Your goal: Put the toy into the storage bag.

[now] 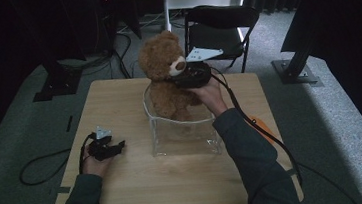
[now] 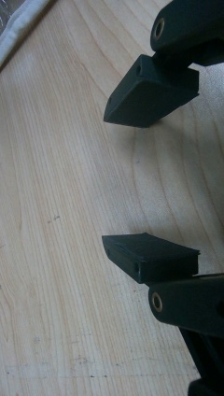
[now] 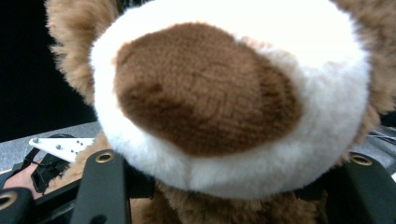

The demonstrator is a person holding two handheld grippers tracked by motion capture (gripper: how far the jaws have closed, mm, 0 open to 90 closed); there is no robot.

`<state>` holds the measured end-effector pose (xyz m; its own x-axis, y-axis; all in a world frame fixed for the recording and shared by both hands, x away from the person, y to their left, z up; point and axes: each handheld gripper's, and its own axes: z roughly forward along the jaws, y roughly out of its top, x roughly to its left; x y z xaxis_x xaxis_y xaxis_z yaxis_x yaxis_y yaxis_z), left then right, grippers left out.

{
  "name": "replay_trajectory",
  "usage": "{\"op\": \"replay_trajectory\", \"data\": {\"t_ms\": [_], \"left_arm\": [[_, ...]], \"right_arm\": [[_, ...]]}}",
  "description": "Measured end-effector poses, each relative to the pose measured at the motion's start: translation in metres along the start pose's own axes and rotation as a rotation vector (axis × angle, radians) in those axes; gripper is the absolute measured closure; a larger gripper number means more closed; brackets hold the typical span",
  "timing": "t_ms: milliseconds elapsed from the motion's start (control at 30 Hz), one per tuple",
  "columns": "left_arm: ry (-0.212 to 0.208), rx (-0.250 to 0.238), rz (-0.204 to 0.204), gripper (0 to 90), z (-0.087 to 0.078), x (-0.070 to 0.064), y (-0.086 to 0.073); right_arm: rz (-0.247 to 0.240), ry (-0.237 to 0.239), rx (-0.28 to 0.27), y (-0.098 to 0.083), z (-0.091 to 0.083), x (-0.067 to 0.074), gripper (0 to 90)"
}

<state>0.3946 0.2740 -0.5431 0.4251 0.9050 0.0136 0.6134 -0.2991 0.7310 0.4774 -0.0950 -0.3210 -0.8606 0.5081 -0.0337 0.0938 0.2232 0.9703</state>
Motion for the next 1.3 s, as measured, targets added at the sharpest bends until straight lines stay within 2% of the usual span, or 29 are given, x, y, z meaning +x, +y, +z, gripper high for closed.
{"op": "replay_trajectory", "data": {"t_ms": [333,633,800,1000,1033,1300], "left_arm": [[0.0,0.002,0.002,35.9,0.0,0.0,0.0],[0.001,0.0,0.002,36.4,0.0,-0.001,0.0],[-0.011,0.003,0.005,36.6,0.0,-0.003,0.001],[-0.033,-0.048,0.002,36.6,-0.007,-0.006,0.012],[-0.033,-0.059,0.006,36.7,-0.009,-0.006,0.015],[-0.064,-0.101,0.011,38.0,-0.014,-0.012,0.034]], "right_arm": [[-0.036,0.01,0.031,-0.002,0.005,0.006,38.3],[-0.02,0.049,0.041,-0.003,0.007,0.008,37.8],[-0.02,0.063,0.071,-0.004,0.011,0.012,37.6],[-0.009,0.098,0.098,-0.005,0.015,0.013,37.5],[-0.005,0.112,0.121,-0.006,0.018,0.014,37.4],[0.004,0.128,0.146,-0.006,0.023,0.018,37.3]]}}
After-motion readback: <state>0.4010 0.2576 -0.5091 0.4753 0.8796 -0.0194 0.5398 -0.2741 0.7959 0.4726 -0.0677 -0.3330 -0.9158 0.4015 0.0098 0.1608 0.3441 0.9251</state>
